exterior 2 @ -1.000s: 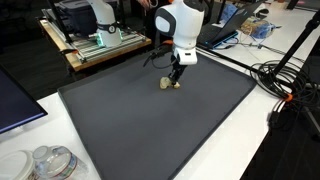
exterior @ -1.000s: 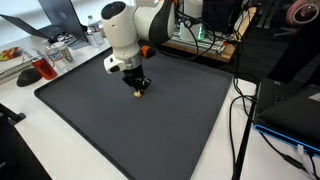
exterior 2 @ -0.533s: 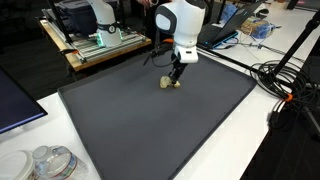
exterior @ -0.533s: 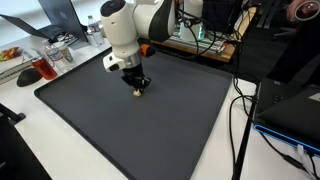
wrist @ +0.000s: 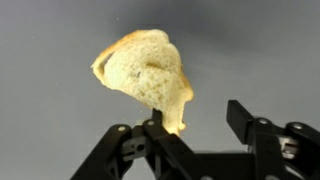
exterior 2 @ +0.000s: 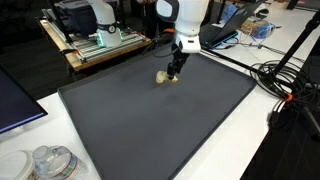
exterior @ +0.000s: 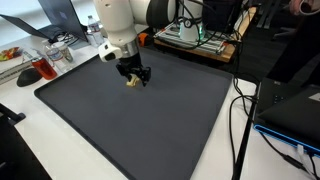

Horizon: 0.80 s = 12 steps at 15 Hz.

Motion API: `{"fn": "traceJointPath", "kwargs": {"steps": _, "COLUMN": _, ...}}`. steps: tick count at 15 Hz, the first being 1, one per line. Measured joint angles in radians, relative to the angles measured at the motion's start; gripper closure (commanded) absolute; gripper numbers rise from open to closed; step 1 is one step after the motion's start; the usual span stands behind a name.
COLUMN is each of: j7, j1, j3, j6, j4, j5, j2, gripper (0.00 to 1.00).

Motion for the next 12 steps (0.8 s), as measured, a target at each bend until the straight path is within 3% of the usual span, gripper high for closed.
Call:
{"fn": "traceJointPath", "kwargs": {"steps": 5, "j7": 0.002, "j1": 0.006, "j3": 0.005, "j6": -0.106, "j4": 0.0, "j5": 0.0, "j2": -0.04, "gripper": 0.0}}
{"fn": "traceJointPath", "kwargs": {"steps": 12, "j7": 0.058, "j1": 0.029, "j3": 0.004, "j6": -0.155, "j4": 0.031, "j5": -0.031, "j2": -0.048, "gripper": 0.0}}
